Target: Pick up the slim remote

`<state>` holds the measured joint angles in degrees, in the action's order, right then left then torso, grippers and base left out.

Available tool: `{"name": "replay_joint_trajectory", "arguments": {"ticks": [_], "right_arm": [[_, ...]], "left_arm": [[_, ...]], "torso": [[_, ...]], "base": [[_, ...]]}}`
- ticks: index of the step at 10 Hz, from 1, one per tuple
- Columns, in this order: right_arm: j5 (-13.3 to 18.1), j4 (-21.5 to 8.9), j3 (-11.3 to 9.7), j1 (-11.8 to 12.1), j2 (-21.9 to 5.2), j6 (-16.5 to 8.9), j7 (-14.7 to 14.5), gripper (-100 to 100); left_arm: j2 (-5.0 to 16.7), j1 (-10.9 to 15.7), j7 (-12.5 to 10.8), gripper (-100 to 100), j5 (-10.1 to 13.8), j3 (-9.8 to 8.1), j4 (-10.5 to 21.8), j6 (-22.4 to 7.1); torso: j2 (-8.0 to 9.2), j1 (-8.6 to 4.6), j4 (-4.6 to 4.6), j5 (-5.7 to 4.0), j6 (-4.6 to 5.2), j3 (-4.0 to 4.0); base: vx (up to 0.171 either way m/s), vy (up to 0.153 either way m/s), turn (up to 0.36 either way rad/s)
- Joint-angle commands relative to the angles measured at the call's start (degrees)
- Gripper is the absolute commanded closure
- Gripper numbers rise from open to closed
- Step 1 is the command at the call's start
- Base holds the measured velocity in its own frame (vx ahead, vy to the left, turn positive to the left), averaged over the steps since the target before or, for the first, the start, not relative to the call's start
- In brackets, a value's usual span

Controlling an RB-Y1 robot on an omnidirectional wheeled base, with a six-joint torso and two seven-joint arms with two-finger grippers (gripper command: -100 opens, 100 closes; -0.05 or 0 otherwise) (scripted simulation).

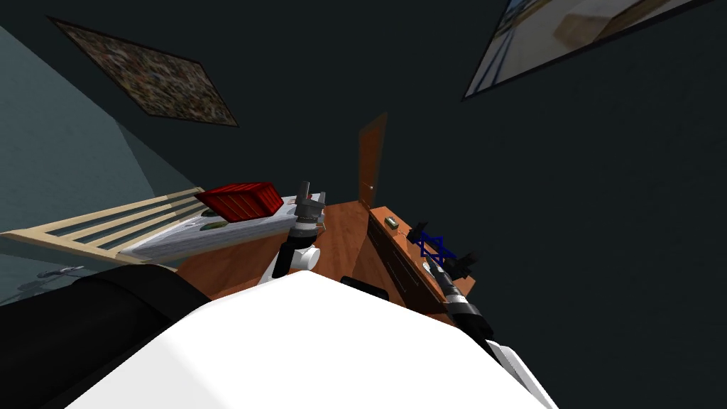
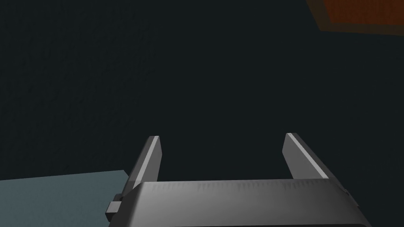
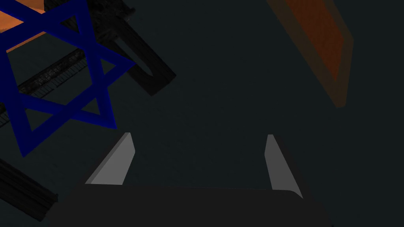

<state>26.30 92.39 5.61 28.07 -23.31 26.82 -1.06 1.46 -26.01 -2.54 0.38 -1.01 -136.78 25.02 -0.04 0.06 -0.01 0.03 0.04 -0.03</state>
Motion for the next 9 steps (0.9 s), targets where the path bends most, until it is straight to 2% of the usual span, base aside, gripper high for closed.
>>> {"name": "replay_joint_trajectory", "arguments": {"ticks": [1, 2, 3, 5, 6, 7, 8, 9], "right_arm": [[2.6, -2.9, 0.5, 0.1, -0.7, 0.1, -0.9, -100], [2.6, -3.6, 0.5, 0.1, -0.7, 0.1, -0.9, -100], [5.0, -6.4, 1.0, 0.3, -1.6, 0.1, -1.6, -100], [7.5, -9.2, 1.4, 0.6, -2.5, 0.3, -2.4, -100], [9.7, -11.7, 1.9, 1.0, -3.3, 0.5, -3.3, -100], [10.2, -12.0, 1.9, 1.0, -3.3, 0.5, -3.3, -100], [12.4, -14.3, 2.3, 1.4, -4.1, 0.8, -4.2, -100], [12.9, -14.7, 2.3, 1.4, -4.1, 0.8, -4.2, -100]], "left_arm": [[0.0, 0.0, 0.0, 0, 0.0, 0.0, 0.0, 0.0], [0.0, 0.0, 0.0, 0, 0.0, 0.0, 0.0, 0.0], [0.0, 0.0, 0.0, 0, 0.0, 0.0, 0.0, 0.0], [0.0, 0.0, 0.0, 0, 0.0, 0.0, 0.0, 0.0], [0.0, 0.0, 0.0, 0, 0.0, 0.0, 0.0, 0.0], [0.0, 0.0, 0.0, 0, 0.0, 0.0, 0.0, 0.0], [0.0, 0.0, 0.0, 0, 0.0, 0.0, 0.0, 0.0], [0.0, 0.0, 0.0, 0, 0.0, 0.0, 0.0, 0.0]], "torso": [[0.0, 0.0, 0.0, 0.0, 0.0, 0.0], [-0.02, -0.02, 0.0, -0.01, -0.04, 0.0], [-0.03, -0.02, 0.0, -0.01, -0.01, -0.01], [-0.16, 0.01, -0.03, 0.0, -0.04, -0.08], [-0.14, -0.02, -0.03, 0.0, 0.0, -0.08], [-0.16, -0.03, -0.03, -0.01, -0.02, -0.08], [-0.13, -0.08, -0.03, -0.01, 0.0, -0.07], [-0.13, -0.11, -0.02, -0.02, -0.02, -0.07]], "base": [[0.028, 0.013, 0.17], [0.033, 0.01, 0.094], [0.051, 0.016, 0.185], [0.067, 0.016, 0.162], [0.069, 0.007, 0.161], [0.059, -0.009, 0.091], [0.06, -0.016, 0.174], [0.048, -0.015, 0.083]]}}
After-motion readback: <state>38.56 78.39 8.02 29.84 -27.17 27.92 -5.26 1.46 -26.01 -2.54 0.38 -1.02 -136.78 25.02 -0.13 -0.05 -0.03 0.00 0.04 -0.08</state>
